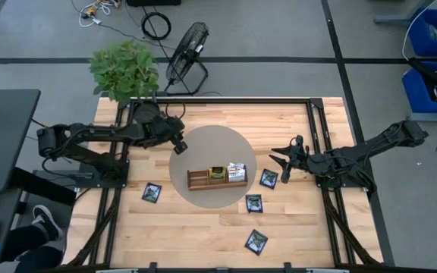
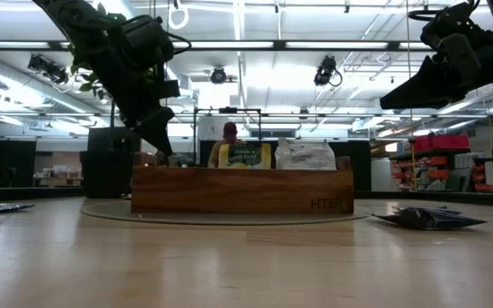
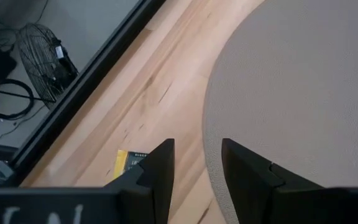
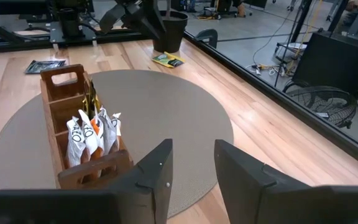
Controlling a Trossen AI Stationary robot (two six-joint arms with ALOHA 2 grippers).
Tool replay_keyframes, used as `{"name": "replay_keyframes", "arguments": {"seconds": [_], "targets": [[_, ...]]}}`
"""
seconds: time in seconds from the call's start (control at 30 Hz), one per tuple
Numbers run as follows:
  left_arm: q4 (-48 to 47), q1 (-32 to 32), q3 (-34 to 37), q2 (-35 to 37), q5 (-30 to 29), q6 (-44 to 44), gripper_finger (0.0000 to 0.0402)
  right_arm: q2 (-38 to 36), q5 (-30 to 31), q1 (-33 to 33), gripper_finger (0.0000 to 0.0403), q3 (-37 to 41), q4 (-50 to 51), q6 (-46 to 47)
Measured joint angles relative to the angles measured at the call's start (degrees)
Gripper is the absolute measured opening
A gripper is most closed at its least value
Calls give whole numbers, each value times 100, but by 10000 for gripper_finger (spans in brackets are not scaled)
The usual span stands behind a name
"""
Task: Pick & Place Tea
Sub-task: Put the yellow tea bag into the middle section of the wooden organizer
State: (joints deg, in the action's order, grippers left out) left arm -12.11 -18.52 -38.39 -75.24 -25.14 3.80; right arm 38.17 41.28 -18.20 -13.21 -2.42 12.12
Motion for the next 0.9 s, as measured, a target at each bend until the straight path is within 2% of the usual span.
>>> {"name": "replay_keyframes", "arguments": {"seconds": [0.23,0.47,0.67,0.8,0.9], "targets": [[4,-1,0,-13,511,-79,142,0,3,2,126,0,-2,-8],[127,-196,0,-13,715,1,185,0,22,2,126,0,-4,91],[168,-359,-7,-89,730,57,214,0,30,2,126,0,-1,343],[266,-399,-23,-357,608,-148,218,0,147,1,126,0,14,571],[-13,-496,-212,-637,341,-248,218,-2,181,2,126,0,24,710]]}}
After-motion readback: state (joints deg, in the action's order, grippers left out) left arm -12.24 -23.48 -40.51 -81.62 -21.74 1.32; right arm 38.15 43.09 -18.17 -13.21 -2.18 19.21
